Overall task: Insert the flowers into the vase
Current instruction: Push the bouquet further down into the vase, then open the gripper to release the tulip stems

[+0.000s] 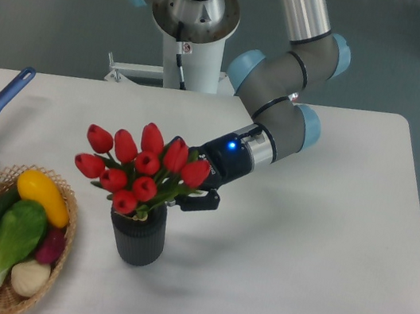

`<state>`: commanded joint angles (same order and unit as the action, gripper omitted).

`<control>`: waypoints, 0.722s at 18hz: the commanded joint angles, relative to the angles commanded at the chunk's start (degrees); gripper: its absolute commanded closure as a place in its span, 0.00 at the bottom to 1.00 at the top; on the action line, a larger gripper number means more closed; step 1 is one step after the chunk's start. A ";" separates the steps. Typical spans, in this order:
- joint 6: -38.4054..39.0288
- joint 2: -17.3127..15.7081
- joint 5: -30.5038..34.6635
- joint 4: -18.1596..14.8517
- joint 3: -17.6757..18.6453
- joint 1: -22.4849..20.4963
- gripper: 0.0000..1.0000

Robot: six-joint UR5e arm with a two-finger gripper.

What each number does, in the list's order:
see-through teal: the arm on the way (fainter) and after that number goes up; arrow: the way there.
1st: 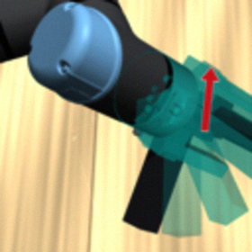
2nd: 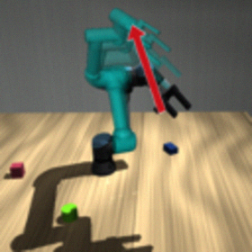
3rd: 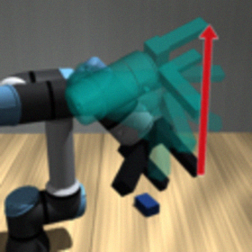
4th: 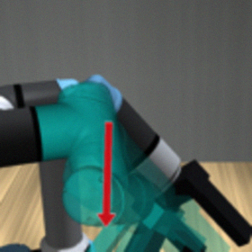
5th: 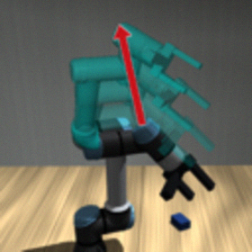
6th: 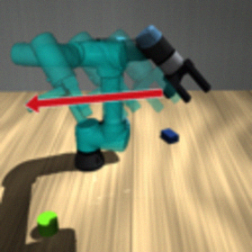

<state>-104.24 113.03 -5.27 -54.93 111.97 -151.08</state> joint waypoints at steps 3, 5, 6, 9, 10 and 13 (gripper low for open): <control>-0.97 0.18 0.00 0.00 0.00 0.00 0.41; -0.97 0.26 0.00 0.00 0.09 0.00 0.39; -0.97 0.26 0.00 0.00 0.09 0.00 0.39; -2.19 0.35 0.00 0.00 0.00 0.00 0.04; -3.33 0.53 -0.09 0.00 0.09 0.00 0.00; -3.69 0.79 -0.09 0.00 0.00 -0.09 0.00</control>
<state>-107.93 113.82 -5.36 -54.93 111.97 -151.17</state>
